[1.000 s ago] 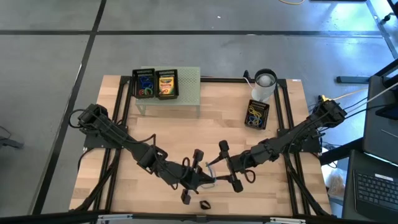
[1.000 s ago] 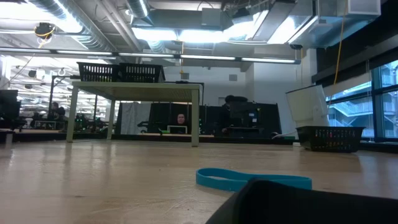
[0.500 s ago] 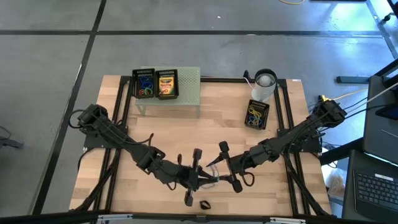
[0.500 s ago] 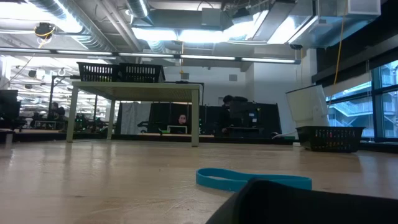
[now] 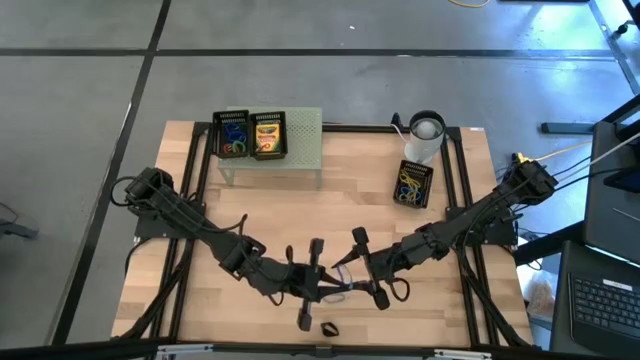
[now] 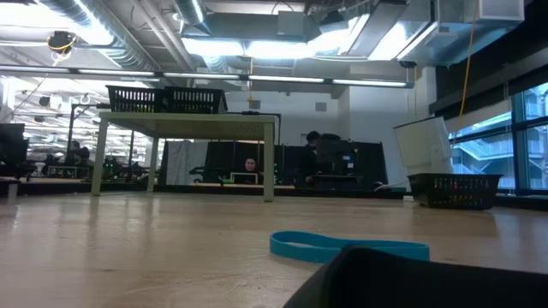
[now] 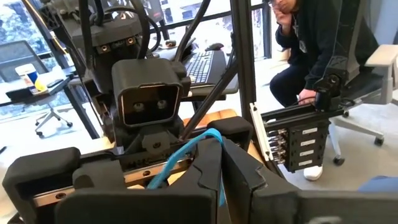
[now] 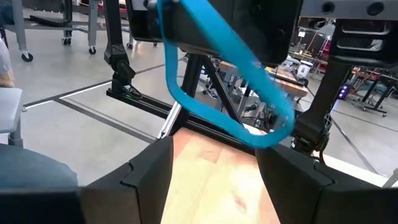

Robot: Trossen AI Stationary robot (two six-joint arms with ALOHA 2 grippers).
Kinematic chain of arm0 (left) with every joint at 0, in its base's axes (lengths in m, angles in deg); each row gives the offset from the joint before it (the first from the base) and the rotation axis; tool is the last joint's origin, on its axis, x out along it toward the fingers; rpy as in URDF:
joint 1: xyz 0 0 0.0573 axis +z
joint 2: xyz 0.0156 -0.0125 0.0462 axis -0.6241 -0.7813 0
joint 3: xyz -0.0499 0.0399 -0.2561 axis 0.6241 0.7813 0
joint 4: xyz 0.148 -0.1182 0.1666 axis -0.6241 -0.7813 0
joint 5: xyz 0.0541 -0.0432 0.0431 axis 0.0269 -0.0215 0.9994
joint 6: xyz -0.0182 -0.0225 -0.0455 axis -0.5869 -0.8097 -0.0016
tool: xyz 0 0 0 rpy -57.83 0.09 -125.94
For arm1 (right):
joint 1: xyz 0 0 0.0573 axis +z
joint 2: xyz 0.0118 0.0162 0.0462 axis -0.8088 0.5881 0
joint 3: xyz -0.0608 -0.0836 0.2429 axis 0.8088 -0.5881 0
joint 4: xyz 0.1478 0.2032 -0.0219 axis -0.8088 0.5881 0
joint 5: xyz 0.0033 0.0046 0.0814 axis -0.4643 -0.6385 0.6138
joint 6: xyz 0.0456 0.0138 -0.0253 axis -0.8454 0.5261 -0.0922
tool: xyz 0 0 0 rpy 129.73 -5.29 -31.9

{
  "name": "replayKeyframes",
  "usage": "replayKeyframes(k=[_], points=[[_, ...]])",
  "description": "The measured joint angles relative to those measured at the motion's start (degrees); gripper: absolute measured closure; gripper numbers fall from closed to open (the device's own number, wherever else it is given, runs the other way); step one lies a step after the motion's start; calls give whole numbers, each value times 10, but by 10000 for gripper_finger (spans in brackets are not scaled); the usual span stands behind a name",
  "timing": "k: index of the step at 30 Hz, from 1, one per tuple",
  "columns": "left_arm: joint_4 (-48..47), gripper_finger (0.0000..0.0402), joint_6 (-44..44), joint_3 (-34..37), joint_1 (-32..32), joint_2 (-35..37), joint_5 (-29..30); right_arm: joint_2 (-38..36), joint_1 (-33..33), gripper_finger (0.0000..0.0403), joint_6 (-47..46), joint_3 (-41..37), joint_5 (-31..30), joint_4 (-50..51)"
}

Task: Pick & Place Office Desk Supplies
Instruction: Put the blue rubber band into the black bin

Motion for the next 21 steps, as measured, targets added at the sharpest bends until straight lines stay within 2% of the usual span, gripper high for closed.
replayKeyframes(k=[8, 16, 21], points=[[0, 397, -14, 0, 0, 0, 0, 0, 0, 172, 4, 0, -3, -4], [0, 398, -24, 0, 0, 0, 0, 0, 0, 172, 56, 0, -77, -4], [0, 399, -12, 0, 0, 0, 0, 0, 0, 172, 57, 0, -75, -3]])
